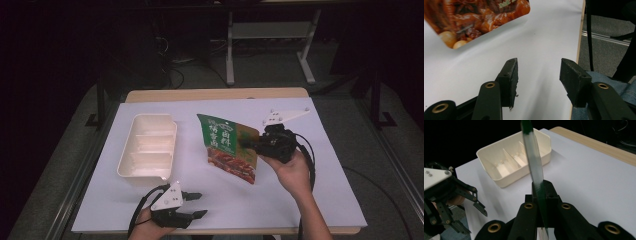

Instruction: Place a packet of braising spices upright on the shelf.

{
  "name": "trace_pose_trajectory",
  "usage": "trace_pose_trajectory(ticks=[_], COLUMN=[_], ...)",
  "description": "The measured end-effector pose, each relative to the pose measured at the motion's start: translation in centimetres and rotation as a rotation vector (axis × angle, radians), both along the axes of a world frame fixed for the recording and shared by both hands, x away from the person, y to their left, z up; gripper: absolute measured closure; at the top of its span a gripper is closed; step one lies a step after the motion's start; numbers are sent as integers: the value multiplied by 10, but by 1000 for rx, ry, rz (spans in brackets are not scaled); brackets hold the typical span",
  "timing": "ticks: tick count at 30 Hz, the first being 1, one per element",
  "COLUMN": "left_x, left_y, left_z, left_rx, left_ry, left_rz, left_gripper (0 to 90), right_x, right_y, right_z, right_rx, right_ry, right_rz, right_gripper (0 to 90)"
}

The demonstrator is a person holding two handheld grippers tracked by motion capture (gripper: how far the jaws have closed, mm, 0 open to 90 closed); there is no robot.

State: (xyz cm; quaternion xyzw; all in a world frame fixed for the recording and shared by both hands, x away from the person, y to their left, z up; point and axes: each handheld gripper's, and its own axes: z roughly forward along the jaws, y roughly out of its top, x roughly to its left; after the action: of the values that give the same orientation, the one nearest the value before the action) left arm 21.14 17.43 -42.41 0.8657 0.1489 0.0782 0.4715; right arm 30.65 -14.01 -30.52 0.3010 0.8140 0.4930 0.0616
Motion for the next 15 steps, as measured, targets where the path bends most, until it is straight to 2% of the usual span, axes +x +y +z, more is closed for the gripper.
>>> trace_pose_trajectory(ticks=[3, 10, 15], left_x=[-2, -3, -5], left_y=[0, 0, 0], left_z=[-2, -4, -4], left_rx=[-7, -22, 3], left_ry=[11, 4, -1], left_rz=[0, -10, -28], left_gripper=[480, 471, 458], right_x=[0, 2, 5], right_y=[8, 30, 48], right_z=[5, 17, 24], right_rx=[5, -1, -2], right_ry=[-4, -29, -29], right_rz=[18, 61, 94], right_gripper=[898, 898, 898])
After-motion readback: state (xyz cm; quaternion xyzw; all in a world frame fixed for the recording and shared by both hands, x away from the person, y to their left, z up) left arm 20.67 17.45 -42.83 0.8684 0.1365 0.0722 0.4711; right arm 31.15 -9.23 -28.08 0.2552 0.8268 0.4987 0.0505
